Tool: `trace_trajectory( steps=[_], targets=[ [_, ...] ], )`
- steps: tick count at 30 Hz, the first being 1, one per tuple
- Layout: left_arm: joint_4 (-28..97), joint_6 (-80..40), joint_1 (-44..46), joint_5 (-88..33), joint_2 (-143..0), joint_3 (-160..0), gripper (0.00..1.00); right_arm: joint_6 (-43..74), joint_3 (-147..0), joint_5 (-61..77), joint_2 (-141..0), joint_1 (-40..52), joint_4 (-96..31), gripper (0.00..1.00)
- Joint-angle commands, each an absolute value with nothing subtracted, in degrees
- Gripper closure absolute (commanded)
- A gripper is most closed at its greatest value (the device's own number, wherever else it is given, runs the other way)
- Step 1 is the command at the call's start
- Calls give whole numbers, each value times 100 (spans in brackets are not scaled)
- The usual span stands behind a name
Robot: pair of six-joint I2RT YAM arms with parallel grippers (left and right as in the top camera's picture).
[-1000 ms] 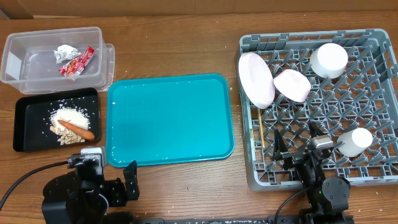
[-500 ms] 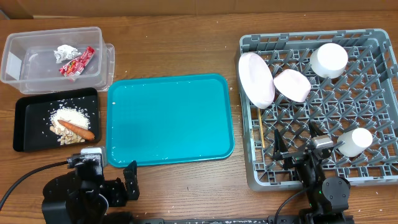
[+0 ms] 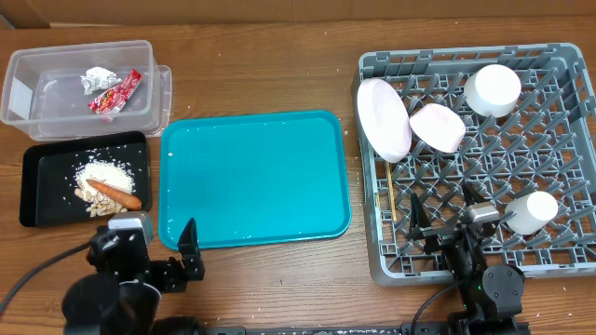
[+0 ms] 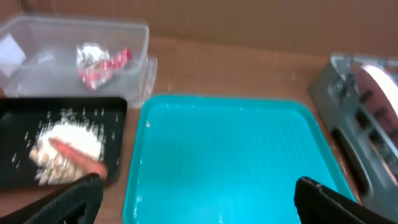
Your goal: Sort waste into correct bins and load items into the dishwasher
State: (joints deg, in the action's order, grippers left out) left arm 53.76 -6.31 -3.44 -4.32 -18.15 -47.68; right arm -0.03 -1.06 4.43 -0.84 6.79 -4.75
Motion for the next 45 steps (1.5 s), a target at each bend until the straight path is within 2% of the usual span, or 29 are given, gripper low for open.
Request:
trace_trajectory(
  steps=[1,8,21,28,45],
  targets=[
    [4731,-1282,-342,-178,-1186,-3787,0,-23,-47,388,-16,663,-458,0],
    [2842,-1721,-342,-235,-45,-1925,0,-21,-47,390,-16,663,-458,0],
    [-58,-1273,-333,-475,-19,-8,0,-23,-47,388,-16,663,-458,0],
    [320,399,-329,-1365,-19,-27,0,-21,-47,388,-16,663,-458,0],
    [314,279,-333,-1313,-21,-27,0,-21,-47,388,-16,663,-458,0]
  ],
)
